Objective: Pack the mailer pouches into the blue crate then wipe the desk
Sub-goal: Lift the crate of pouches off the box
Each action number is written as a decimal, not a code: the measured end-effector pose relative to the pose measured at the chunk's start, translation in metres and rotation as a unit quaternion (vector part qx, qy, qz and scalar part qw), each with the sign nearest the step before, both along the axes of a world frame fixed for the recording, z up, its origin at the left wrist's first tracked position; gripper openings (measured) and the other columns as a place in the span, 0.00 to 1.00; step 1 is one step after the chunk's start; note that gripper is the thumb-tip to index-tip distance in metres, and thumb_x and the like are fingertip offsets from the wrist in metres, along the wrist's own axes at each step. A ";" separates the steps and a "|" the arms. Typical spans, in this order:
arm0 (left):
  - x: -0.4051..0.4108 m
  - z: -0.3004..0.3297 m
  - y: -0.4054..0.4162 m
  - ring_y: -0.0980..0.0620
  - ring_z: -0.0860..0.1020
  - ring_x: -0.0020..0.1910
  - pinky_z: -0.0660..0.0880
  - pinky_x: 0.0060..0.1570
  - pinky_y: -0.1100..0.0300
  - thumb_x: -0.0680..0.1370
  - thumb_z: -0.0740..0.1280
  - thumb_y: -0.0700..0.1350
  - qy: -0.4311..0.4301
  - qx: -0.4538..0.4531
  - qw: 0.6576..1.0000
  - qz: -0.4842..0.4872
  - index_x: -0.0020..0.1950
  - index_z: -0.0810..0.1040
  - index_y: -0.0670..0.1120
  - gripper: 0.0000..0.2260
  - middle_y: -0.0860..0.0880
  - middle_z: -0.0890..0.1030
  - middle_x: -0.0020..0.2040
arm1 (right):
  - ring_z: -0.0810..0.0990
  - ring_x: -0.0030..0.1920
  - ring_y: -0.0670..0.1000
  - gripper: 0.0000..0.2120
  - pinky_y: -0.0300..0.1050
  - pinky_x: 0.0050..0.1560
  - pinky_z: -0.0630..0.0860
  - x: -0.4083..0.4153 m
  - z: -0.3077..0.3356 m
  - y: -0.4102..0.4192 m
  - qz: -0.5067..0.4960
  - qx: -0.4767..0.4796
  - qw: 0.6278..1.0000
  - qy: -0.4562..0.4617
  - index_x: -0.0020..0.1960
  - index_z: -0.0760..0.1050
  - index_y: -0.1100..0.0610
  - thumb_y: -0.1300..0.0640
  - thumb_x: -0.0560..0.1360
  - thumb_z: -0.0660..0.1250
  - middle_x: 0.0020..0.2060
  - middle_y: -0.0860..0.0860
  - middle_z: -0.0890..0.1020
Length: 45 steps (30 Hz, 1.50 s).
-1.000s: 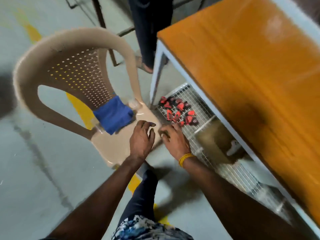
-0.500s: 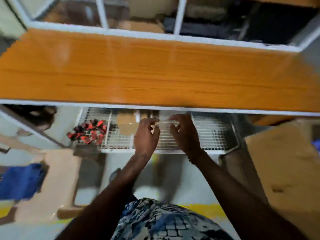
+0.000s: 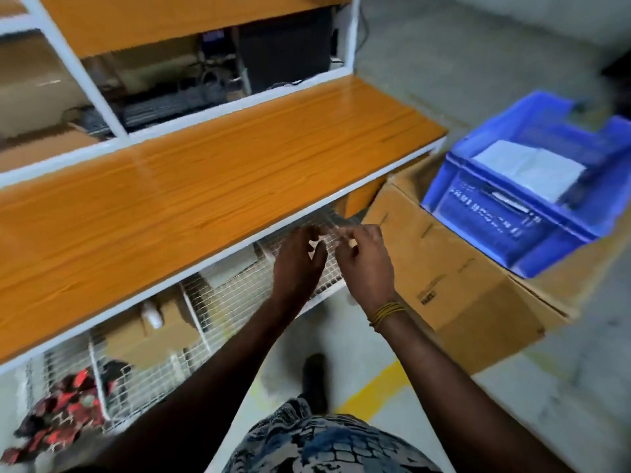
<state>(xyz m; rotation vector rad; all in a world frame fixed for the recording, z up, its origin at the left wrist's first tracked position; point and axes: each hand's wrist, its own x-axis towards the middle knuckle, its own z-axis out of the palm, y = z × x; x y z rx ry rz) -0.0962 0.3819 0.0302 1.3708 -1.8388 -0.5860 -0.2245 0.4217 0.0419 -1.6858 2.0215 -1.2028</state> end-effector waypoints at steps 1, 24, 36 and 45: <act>-0.015 -0.001 -0.010 0.55 0.77 0.46 0.74 0.44 0.60 0.79 0.66 0.44 -0.004 -0.001 1.000 -0.014 0.57 0.79 0.47 0.08 0.49 0.81 0.53 | 0.76 0.37 0.42 0.08 0.44 0.38 0.75 -0.014 0.001 -0.004 -0.015 0.002 1.000 0.000 0.58 0.75 0.45 0.51 0.79 0.64 0.56 0.44 0.72; -0.402 0.052 -0.213 0.53 0.77 0.49 0.74 0.52 0.57 0.77 0.66 0.45 -0.002 -0.089 0.949 -0.303 0.62 0.78 0.50 0.13 0.49 0.78 0.55 | 0.76 0.40 0.47 0.12 0.50 0.43 0.77 -0.375 0.050 -0.076 -0.403 -0.064 0.913 0.003 0.60 0.74 0.46 0.50 0.77 0.65 0.55 0.49 0.75; -0.474 0.016 -0.248 0.38 0.74 0.57 0.72 0.54 0.47 0.74 0.69 0.53 -0.242 -0.123 0.947 -0.173 0.59 0.81 0.50 0.15 0.44 0.75 0.62 | 0.69 0.63 0.64 0.26 0.59 0.58 0.71 -0.462 0.016 -0.053 -0.468 0.166 0.866 0.056 0.69 0.70 0.50 0.46 0.73 0.68 0.67 0.58 0.68; -0.473 0.020 -0.269 0.42 0.79 0.56 0.74 0.56 0.53 0.74 0.71 0.51 -0.191 -0.036 0.954 -0.229 0.54 0.83 0.53 0.10 0.47 0.73 0.65 | 0.72 0.59 0.65 0.25 0.57 0.53 0.74 -0.468 0.014 -0.057 -0.486 0.141 0.862 0.014 0.69 0.72 0.51 0.47 0.74 0.69 0.68 0.58 0.67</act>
